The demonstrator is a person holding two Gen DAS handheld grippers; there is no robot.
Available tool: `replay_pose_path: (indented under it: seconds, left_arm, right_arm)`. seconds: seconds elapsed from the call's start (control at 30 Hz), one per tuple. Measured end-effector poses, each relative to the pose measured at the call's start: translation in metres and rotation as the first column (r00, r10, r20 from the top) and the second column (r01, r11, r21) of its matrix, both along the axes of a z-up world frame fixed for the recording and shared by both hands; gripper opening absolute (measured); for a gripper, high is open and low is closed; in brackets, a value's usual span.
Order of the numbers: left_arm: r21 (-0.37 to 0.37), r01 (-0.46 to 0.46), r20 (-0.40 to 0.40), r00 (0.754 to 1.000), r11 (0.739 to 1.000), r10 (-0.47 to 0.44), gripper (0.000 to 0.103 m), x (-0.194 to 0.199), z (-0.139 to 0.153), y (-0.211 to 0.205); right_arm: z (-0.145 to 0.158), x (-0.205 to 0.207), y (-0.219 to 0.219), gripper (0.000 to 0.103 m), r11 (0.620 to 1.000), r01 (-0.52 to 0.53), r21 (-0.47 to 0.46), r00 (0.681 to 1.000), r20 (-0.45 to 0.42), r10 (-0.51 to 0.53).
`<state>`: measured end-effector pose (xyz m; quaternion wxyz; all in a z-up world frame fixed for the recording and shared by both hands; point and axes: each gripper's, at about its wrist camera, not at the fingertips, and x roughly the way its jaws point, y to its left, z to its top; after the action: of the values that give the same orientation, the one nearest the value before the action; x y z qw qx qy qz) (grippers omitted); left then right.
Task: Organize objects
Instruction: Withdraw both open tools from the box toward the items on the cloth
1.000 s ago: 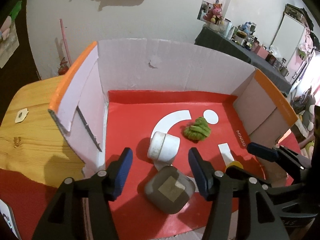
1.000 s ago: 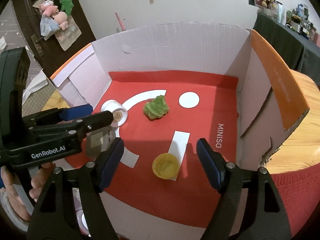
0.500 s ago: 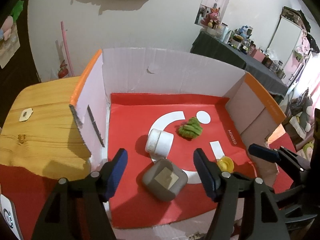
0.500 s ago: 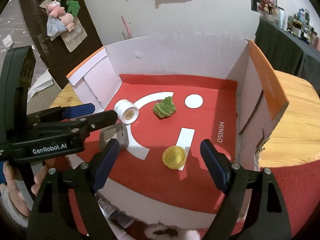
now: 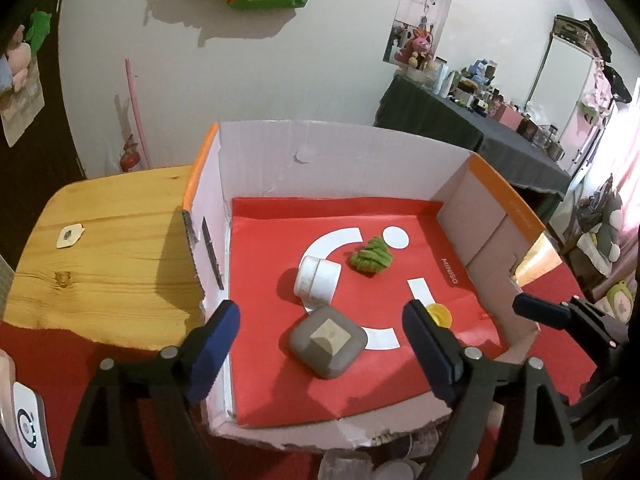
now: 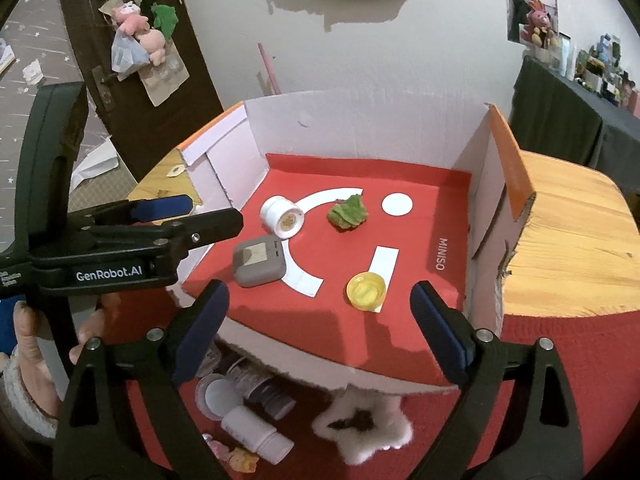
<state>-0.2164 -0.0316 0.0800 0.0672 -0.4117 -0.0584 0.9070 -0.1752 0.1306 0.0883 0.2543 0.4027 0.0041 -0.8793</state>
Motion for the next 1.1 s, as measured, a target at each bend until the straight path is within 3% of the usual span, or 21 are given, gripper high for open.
replay_pose_path:
  seconds: [0.57, 1.1]
  left_arm:
    - [-0.038, -0.054, -0.056, 0.997, 0.998, 0.051, 0.1, 0.034, 0.012, -0.007]
    - [-0.106, -0.041, -0.101, 0.994, 0.993, 0.03, 0.103, 0.07, 0.016, 0.003]
  right_arm:
    - [0.011, 0.035, 0.006, 0.097, 1.0, 0.001, -0.007, 1.0, -0.029, -0.002]
    - [0.023, 0.069, 0.008, 0.097, 1.0, 0.014, 0.011, 0.997, -0.075, -0.013]
